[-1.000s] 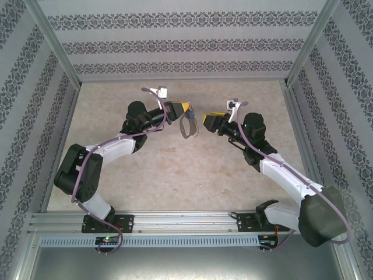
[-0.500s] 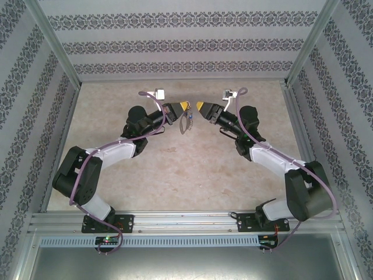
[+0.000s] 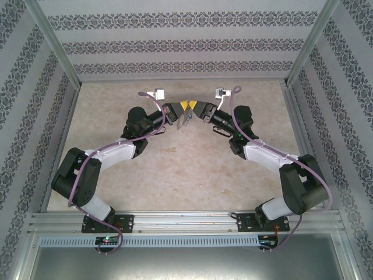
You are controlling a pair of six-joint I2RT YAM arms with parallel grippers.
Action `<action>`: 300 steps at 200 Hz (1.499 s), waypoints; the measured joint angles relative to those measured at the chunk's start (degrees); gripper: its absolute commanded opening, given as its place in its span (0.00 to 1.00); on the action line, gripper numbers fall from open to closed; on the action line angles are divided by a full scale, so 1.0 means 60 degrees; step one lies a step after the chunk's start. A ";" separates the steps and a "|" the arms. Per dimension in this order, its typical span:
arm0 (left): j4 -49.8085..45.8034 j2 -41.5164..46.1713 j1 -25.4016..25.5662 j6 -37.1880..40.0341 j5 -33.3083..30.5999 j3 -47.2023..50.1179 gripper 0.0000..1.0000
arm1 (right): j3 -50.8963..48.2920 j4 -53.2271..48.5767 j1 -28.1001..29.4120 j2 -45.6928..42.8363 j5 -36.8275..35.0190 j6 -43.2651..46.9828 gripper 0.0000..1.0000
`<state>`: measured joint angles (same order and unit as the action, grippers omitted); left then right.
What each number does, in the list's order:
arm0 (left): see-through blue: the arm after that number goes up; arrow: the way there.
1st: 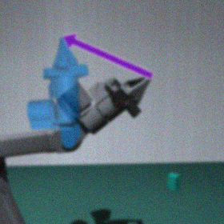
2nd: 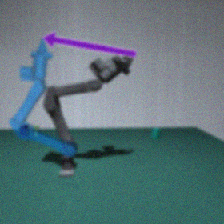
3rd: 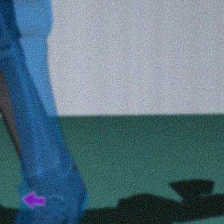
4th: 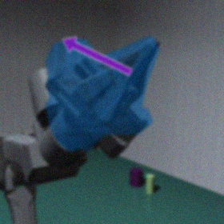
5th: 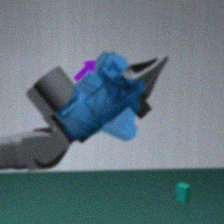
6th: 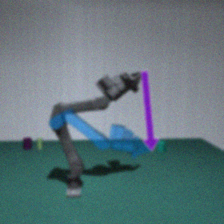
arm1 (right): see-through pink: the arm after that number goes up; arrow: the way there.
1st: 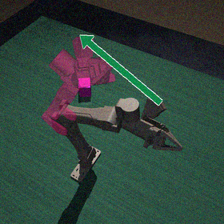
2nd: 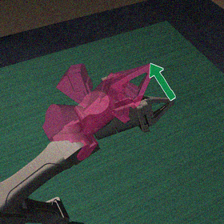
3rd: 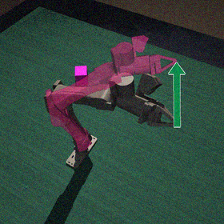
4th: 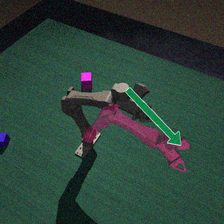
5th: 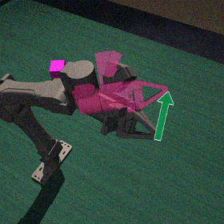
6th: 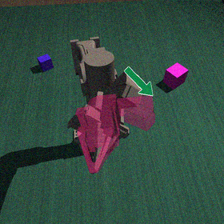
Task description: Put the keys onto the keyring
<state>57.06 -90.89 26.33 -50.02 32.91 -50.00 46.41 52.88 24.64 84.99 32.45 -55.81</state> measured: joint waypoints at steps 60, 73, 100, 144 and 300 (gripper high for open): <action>0.0000 0.0000 0.0062 0.0000 0.0004 0.0004 0.00 | 0.0015 0.0171 0.0000 0.0306 0.0004 -0.0175 0.29; 0.0000 0.0000 0.0062 0.0000 0.0004 0.0004 0.00 | 0.0044 0.0226 0.0000 0.0331 0.0011 -0.0215 0.25; 0.0000 0.0000 0.0066 0.0000 0.0004 0.0004 0.00 | 0.0120 0.0324 0.0000 0.0379 0.0073 -0.0255 0.16; 0.0011 -0.0029 0.0084 0.0000 -0.0109 0.0004 0.00 | 0.0175 0.0707 -0.0004 0.0619 0.0280 -0.0419 0.04; -0.2233 0.0703 -0.0339 0.1851 0.0670 -0.0769 0.38 | 0.0215 0.0652 -0.0616 0.0798 0.0973 -0.0426 0.00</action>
<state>43.66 -86.67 24.29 -38.92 36.93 -54.61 47.70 56.80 20.95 89.78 38.28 -58.37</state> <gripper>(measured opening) 0.372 0.065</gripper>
